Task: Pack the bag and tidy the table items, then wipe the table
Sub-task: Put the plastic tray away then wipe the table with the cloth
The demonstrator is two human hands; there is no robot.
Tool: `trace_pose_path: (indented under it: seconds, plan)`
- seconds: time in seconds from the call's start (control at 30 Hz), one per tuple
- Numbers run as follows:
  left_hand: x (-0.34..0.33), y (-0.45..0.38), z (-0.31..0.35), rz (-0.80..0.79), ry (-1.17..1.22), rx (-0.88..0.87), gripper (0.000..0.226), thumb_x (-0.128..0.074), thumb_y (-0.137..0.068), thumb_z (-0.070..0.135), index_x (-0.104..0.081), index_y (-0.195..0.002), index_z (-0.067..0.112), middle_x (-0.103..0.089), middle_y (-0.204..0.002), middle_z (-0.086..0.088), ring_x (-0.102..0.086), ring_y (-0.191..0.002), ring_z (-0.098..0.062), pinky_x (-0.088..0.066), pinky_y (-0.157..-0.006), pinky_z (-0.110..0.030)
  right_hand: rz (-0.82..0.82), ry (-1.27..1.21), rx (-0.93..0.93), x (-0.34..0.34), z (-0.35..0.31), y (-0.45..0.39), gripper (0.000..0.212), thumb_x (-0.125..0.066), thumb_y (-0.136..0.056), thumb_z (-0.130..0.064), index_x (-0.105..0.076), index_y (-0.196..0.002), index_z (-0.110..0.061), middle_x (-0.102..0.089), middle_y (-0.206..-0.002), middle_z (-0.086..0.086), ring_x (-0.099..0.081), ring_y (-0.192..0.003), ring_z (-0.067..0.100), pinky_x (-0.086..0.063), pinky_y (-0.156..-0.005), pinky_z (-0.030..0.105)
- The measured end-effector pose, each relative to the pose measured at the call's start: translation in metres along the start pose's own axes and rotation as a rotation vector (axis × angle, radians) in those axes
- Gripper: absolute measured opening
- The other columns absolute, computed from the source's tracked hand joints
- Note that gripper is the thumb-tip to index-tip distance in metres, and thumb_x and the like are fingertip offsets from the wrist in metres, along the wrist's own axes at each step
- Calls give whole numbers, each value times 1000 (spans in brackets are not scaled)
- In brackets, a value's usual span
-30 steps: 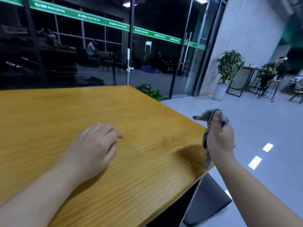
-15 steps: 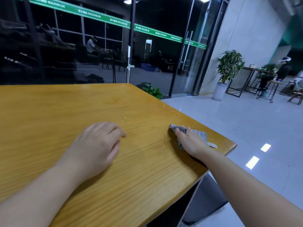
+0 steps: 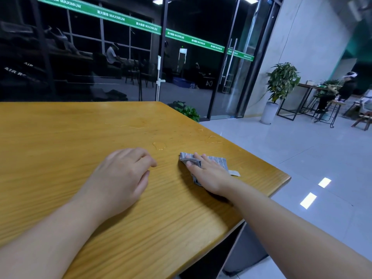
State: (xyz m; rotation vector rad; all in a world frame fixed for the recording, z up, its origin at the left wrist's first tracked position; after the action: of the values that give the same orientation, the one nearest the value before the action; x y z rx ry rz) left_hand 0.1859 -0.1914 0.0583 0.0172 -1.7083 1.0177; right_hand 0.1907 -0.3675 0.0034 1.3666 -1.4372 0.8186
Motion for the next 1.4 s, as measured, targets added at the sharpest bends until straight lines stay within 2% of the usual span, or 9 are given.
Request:
trace_pose_path:
  seconds: [0.13, 0.27, 0.63, 0.73, 0.83, 1.0, 1.2, 1.33, 1.4]
  plan:
    - [-1, 1, -2, -9, 5, 17, 34, -35, -81, 30, -65, -93, 21, -62, -93, 5, -64, -83, -18, -49, -77, -33, -22, -27, 32, -4, -16, 0, 58, -15, -101, -46, -4, -152, -20, 4, -159, -3, 7, -145, 11, 2, -115, 29]
    - [-3, 1, -4, -19, 14, 34, 33, -35, -81, 31, -64, -94, 22, -61, -94, 5, -63, -83, -19, -49, -75, -34, -40, 58, 88, -10, -35, -6, 53, -13, -102, -42, -7, -151, -21, 4, -159, 0, 8, -146, 14, 2, -117, 32]
    - [-8, 4, -6, -38, 13, 69, 31, -37, -80, 31, -60, -100, 24, -57, -98, 8, -60, -87, -15, -49, -74, -32, -18, 120, 324, -26, -54, 13, 50, -25, -101, -41, -13, -149, -38, -1, -158, -13, 7, -144, 5, 3, -118, 28]
    - [-9, 5, -10, -30, 25, 82, 22, -55, -81, 22, -59, -102, 25, -57, -101, 8, -60, -91, -15, -49, -76, -35, -25, 111, 304, -20, -33, 21, 49, -26, -101, -42, -14, -148, -41, -1, -157, -18, 7, -143, 1, 4, -116, 25]
    - [-12, 8, -12, -59, 45, 107, 28, -67, -77, 18, -60, -104, 23, -57, -103, 8, -59, -95, -16, -48, -79, -37, -30, 97, 225, -8, 1, 13, 48, -26, -101, -44, -14, -147, -42, -2, -157, -18, 5, -143, 1, 3, -115, 25]
    - [-15, 8, -14, -88, 56, 134, 29, -67, -78, 19, -60, -105, 23, -57, -105, 7, -58, -98, -17, -48, -81, -38, -23, 81, 19, 15, 57, -20, 49, -23, -101, -44, -11, -149, -40, -1, -158, -13, 4, -145, 8, 0, -115, 30]
    - [-17, 9, -21, -95, 86, 191, 27, -63, -80, 20, -57, -107, 25, -55, -108, 7, -57, -101, -17, -46, -82, -37, 15, 105, -75, 20, 57, -46, 50, -21, -102, -40, -9, -150, -33, 1, -159, -6, 5, -146, 15, -2, -116, 35]
    - [-23, 10, -25, -117, 161, 272, 30, -50, -90, 27, -48, -120, 28, -43, -121, 13, -42, -119, -11, -34, -98, -31, 13, 146, 7, 11, 29, -47, 51, -22, -102, -42, -9, -150, -32, 1, -160, -3, 4, -146, 18, -2, -117, 37]
    - [-25, 10, -25, -117, 183, 280, 31, -47, -91, 29, -46, -122, 29, -41, -123, 14, -37, -122, -9, -30, -100, -29, 12, 151, 100, 3, 4, -40, 51, -23, -102, -42, -11, -150, -32, 0, -159, -4, 4, -146, 17, -1, -117, 36]
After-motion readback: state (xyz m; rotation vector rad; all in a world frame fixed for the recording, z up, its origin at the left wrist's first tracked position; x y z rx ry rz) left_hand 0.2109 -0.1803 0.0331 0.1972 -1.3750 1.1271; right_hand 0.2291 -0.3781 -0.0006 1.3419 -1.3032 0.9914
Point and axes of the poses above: each hand's wrist, its own y-axis away from the middle knuckle, its own x-axis out of the back of the hand, z = x × y, the point moved 9 cm from there along -y, towards the middle knuckle
